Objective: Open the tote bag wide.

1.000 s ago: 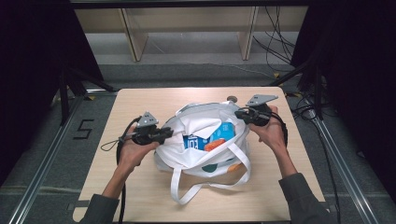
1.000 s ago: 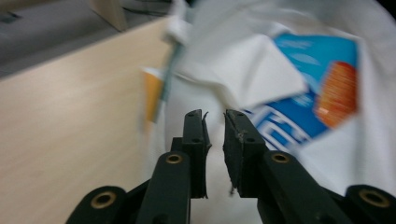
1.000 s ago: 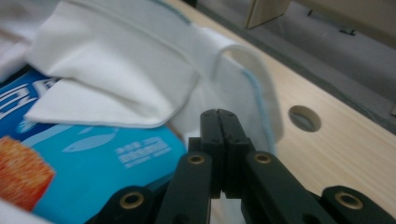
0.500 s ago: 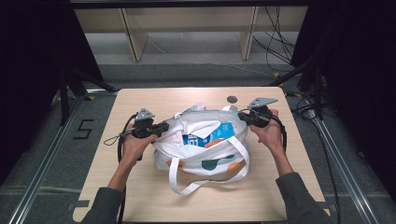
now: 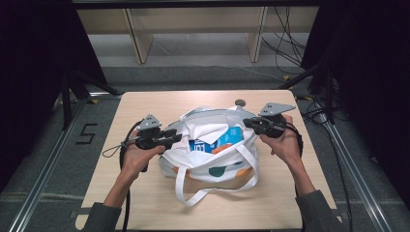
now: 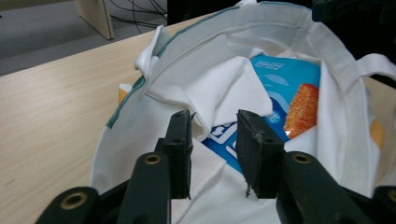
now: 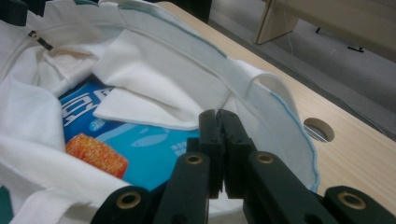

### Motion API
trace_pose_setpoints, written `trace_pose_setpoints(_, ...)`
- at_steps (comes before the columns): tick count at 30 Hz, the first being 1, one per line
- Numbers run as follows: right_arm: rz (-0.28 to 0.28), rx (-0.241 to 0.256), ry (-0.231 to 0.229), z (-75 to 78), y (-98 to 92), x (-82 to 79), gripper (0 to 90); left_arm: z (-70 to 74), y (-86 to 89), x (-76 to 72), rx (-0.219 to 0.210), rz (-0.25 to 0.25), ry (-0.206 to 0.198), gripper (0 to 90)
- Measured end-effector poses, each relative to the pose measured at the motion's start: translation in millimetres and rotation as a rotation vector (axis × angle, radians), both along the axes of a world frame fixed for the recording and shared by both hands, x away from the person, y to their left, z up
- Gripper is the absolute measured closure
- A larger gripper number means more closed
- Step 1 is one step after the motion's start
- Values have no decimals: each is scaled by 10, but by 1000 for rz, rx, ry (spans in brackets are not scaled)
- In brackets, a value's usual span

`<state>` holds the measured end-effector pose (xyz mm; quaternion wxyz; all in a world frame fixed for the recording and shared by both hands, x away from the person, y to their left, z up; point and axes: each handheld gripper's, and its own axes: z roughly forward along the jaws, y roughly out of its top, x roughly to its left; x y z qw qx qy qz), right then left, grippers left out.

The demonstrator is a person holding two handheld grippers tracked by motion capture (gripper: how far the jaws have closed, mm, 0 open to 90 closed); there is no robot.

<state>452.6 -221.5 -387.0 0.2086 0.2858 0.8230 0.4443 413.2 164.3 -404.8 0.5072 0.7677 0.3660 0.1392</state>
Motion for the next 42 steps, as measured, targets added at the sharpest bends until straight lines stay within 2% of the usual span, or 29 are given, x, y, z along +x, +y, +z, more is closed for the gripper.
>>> trace_pose_setpoints(6, 51, -17, -11, -1, -17, -140, 861, -13, 99, -187, -21, -18, 8, 549)
trace_pose_setpoints(8, 32, 1, -6, -3, -15, -173, 853, -19, 132, -254, -24, -28, 8, 542)
trace_pose_setpoints(10, 43, 5, 18, -2, -23, -234, 834, -20, 154, -314, -31, -15, 8, 524)
trace_pose_setpoints(11, 43, 5, 18, -2, -23, -234, 834, -15, 171, -334, -24, -16, 2, 524)
trace_pose_setpoints(12, 46, 5, -5, -15, -19, -234, 830, -14, 185, -351, -25, -18, 2, 513)
trace_pose_setpoints(13, 50, -7, 7, -22, -18, -254, 824, -12, 195, -368, -26, -13, 5, 512)
trace_pose_setpoints(15, 47, -4, -2, -33, -13, -258, 817, -17, 231, -405, -27, -10, 1, 508)
trace_pose_setpoints(17, 42, -5, 11, -38, -6, -309, 797, -21, 269, -442, -26, -11, -2, 491)
trace_pose_setpoints(18, 46, 1, -6, -42, -11, -309, 780, -27, 278, -467, -36, -2, 3, 483)
trace_pose_setpoints(19, 46, 1, -6, -42, -11, -309, 780, -29, 296, -485, -28, -2, -3, 483)
trace_pose_setpoints(20, 42, -5, 10, -30, -30, -329, 770, -34, 312, -504, -27, -3, 2, 478)
trace_pose_setpoints(22, 35, 6, 6, -37, -65, -366, 762, -50, 332, -537, -35, -5, 15, 470)
trace_pose_setpoints(24, 28, 6, 8, -36, -75, -380, 762, -61, 352, -553, -39, -13, 12, 470)
trace_pose_setpoints(25, 20, 13, -5, -49, -82, -382, 758, -61, 349, -571, -36, -2, 18, 470)
trace_pose_setpoints(26, 21, 8, 16, -45, -97, -388, 753, -63, 350, -579, -37, -1, 21, 469)
trace_pose_setpoints(28, 18, 14, 8, -54, -105, -392, 744, -65, 350, -589, -35, -6, 15, 459)
trace_pose_setpoints(29, 6, 25, 18, -63, -97, -411, 739, -70, 345, -598, -37, -6, 22, 458)
trace_pose_setpoints(30, 4, 24, -10, -70, -110, -402, 722, -72, 348, -598, -29, -14, 12, 451)
trace_pose_setpoints(32, 13, 14, -11, -67, -116, -400, 712, -81, 337, -607, -33, -11, 16, 447)
trace_pose_setpoints(33, 19, 5, -11, -61, -127, -401, 691, -89, 332, -609, -37, -12, 23, 443)
trace_pose_setpoints(34, 15, 12, 3, -63, -126, -407, 662, -88, 336, -606, -16, -15, 8, 437)
trace_pose_setpoints(35, 17, 17, 4, -66, -128, -408, 632, -97, 328, -611, -19, -10, 14, 429)
trace_pose_setpoints(37, -12, 40, 17, -80, -121, -437, 598, -114, 325, -611, -8, -19, 17, 412)
trace_pose_setpoints(40, -12, 28, 18, -92, -138, -438, 564, -151, 314, -610, -14, -16, 29, 372)
trace_pose_setpoints(42, -15, 31, -9, -106, -146, -432, 545, -163, 317, -614, -6, -13, 30, 367)
